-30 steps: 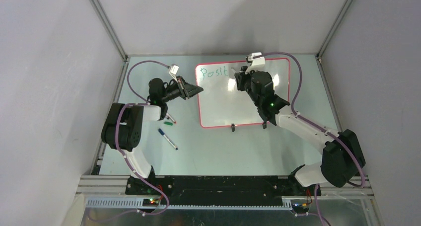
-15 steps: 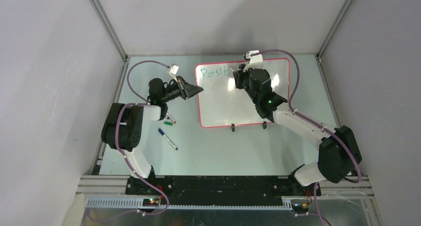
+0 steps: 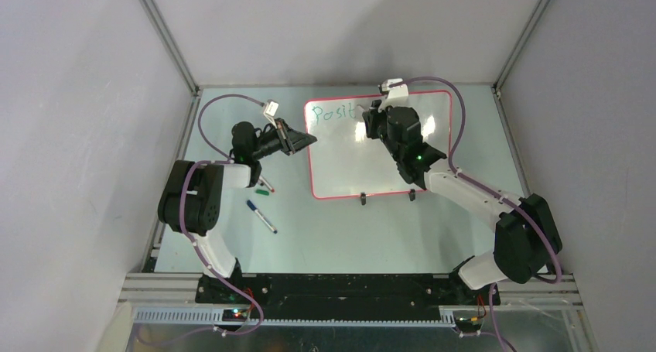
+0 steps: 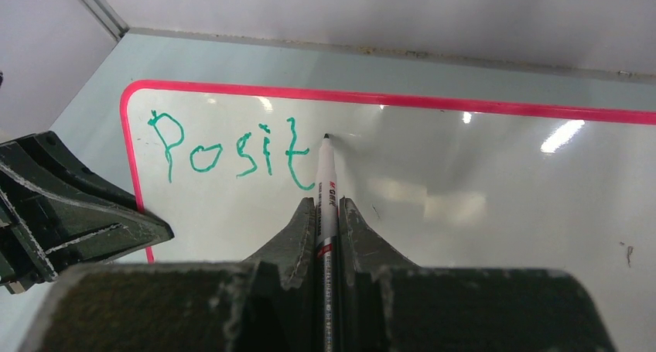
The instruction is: Write a sentence on the whiteboard
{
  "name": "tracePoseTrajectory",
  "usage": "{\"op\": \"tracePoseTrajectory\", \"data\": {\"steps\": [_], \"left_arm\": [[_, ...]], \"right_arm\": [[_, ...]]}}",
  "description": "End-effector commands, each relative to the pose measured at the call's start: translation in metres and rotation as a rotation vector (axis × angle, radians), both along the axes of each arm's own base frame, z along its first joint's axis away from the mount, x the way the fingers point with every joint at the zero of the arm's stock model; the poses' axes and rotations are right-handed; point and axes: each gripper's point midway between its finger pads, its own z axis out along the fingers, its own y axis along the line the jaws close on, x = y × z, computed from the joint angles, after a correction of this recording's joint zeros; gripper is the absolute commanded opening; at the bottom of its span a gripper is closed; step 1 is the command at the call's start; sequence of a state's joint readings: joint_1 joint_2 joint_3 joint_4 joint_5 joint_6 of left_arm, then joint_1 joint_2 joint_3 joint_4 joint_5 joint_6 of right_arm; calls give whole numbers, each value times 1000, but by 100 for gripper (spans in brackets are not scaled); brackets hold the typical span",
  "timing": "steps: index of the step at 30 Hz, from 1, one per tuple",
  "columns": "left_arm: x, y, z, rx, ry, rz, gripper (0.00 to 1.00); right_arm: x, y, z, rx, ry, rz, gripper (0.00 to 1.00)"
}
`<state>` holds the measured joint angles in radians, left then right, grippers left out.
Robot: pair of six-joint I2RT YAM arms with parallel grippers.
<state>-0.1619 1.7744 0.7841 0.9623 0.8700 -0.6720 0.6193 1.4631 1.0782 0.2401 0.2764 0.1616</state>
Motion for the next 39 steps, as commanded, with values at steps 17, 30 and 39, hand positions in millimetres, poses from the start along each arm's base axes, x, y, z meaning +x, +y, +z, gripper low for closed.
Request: {"op": "tracePoseTrajectory", "data": {"steps": [17,30,39], "left_arm": [[2,-2,12,23,-90,15,0],[2,-2,12,22,-91,16,0],[1,-2,12,23,-90,14,0]], "right_arm": [[8,-2,21,38,-31,-38,0],[7,-1,15,12,-18,-43,0],[7,-5,16,5,-23,-68,0]]}}
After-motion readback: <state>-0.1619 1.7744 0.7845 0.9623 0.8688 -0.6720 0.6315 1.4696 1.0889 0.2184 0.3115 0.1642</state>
